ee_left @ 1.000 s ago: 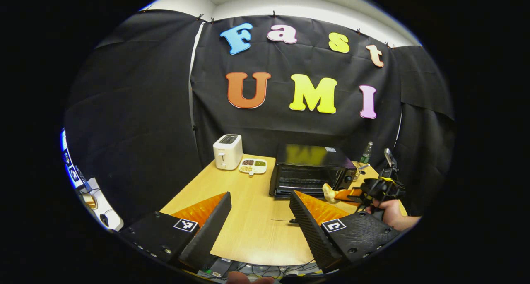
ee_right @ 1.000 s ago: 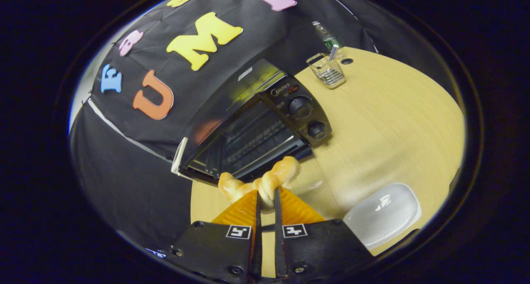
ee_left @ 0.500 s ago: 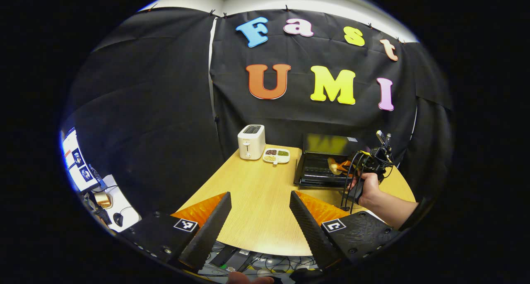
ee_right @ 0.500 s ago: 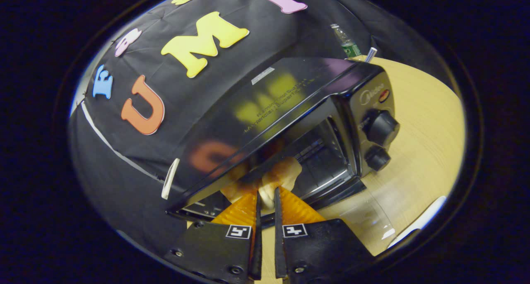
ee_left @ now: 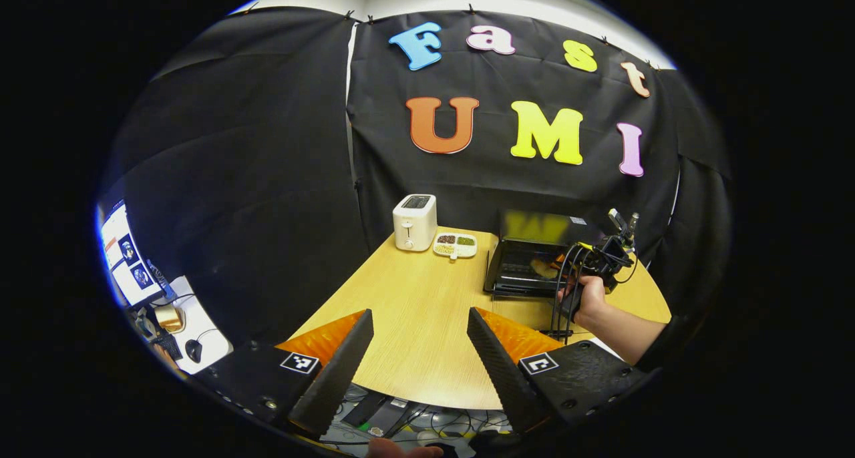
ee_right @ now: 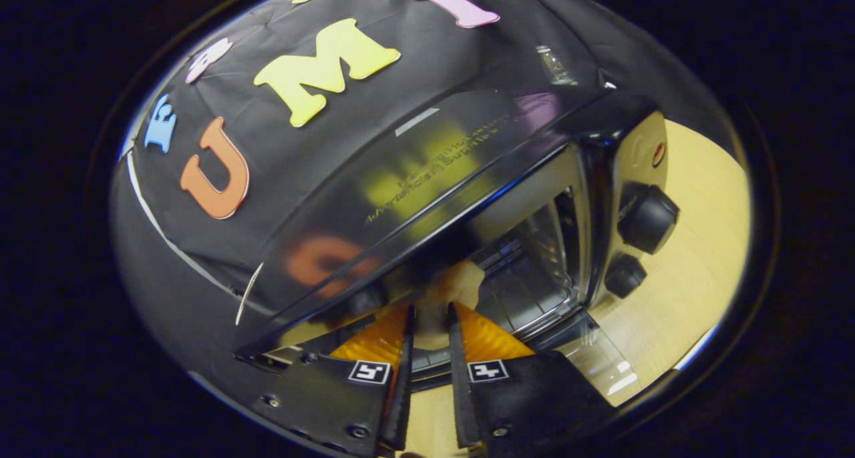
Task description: Open the electric oven with the left hand, put the food in, and close the electric oven.
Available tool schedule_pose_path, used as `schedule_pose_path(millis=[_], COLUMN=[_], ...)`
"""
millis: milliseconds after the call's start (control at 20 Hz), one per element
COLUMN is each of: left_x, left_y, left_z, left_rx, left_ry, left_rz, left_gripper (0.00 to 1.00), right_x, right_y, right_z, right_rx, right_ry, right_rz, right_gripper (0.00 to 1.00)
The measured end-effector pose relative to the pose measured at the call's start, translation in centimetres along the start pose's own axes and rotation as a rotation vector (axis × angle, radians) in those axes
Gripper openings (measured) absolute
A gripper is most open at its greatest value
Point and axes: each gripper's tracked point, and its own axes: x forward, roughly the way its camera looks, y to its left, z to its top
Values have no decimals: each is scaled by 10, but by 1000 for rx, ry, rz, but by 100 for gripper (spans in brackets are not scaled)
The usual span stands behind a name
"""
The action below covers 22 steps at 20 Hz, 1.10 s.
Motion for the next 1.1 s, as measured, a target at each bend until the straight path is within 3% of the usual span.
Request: schedule_pose_path(millis=[50, 300, 850, 1100], left_x=[1, 3, 30, 41], left_y=[-2, -24, -88, -130], left_z=[0, 5, -22, -63], left_rx=[1, -6, 25, 57], left_ry=[-1, -23, 2, 62], left_rz=[-6, -70, -226, -335], left_gripper=[93, 93, 94, 94], right_x=[-2, -41, -232, -312], right_y=[-1, -11, -44, -66], right_z=[1, -2, -4, 5], right_rx=[-13, -145, -444, -425], right_ry=[-4, -22, -114, -138], right_rz=[-1, -13, -7, -20], right_gripper=[33, 84, 93, 96])
